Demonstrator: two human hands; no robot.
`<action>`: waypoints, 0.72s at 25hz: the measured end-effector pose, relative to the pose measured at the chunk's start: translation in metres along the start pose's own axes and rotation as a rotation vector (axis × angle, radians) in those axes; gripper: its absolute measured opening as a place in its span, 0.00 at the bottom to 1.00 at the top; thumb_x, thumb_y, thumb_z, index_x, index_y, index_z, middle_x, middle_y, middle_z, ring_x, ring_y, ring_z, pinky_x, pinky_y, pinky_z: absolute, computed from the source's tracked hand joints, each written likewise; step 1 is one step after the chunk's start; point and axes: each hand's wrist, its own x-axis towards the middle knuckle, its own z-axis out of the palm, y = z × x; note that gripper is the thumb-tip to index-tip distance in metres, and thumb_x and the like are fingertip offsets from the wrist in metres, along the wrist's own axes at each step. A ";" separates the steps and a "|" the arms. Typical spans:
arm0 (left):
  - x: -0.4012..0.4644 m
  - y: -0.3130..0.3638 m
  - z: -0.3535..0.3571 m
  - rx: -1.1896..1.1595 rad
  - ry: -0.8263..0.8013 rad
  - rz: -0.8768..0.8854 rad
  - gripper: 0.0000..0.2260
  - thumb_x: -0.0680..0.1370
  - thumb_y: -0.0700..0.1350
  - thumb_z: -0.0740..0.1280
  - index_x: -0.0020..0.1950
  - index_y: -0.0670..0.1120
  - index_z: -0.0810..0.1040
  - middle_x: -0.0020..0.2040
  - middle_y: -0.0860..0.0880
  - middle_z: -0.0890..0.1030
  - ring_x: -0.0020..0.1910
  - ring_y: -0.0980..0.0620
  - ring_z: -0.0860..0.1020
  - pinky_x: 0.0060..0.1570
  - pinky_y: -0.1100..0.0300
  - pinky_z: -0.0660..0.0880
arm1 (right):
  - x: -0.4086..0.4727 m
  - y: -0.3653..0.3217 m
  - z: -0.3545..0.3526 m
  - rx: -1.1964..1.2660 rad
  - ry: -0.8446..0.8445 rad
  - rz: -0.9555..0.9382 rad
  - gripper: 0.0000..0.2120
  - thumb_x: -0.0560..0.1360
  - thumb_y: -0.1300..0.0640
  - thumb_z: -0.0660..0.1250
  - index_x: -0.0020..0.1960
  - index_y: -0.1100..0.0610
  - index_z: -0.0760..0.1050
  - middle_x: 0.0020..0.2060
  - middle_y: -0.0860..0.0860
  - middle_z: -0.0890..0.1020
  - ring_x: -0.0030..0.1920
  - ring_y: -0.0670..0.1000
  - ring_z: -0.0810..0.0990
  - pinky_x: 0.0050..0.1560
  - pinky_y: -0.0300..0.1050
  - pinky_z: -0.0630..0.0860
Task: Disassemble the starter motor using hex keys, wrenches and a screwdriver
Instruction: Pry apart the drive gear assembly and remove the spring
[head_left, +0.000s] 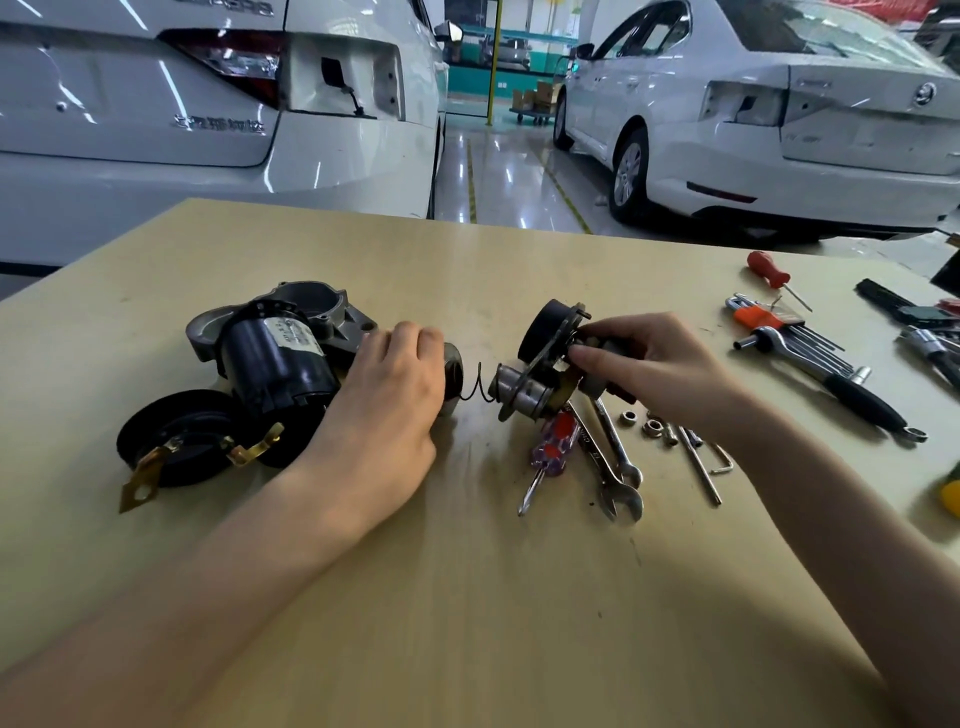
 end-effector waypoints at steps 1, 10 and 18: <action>0.000 0.000 -0.001 -0.015 -0.008 -0.015 0.26 0.74 0.34 0.61 0.71 0.40 0.58 0.67 0.43 0.63 0.67 0.46 0.62 0.70 0.55 0.57 | -0.001 -0.003 -0.001 0.002 -0.007 0.016 0.05 0.76 0.59 0.68 0.48 0.58 0.82 0.26 0.48 0.79 0.24 0.39 0.70 0.24 0.30 0.63; -0.001 -0.002 -0.006 0.090 -0.142 -0.009 0.32 0.73 0.33 0.62 0.72 0.46 0.51 0.75 0.45 0.55 0.78 0.48 0.44 0.73 0.42 0.38 | -0.010 -0.021 -0.018 0.099 0.119 0.120 0.08 0.76 0.57 0.68 0.46 0.60 0.83 0.32 0.59 0.81 0.29 0.45 0.73 0.29 0.33 0.67; -0.005 0.000 -0.014 -0.258 -0.108 -0.036 0.30 0.73 0.42 0.60 0.74 0.45 0.55 0.77 0.46 0.58 0.76 0.56 0.48 0.73 0.47 0.35 | -0.009 -0.018 0.001 0.257 0.034 0.222 0.10 0.75 0.52 0.69 0.45 0.58 0.84 0.33 0.58 0.80 0.36 0.55 0.69 0.33 0.43 0.61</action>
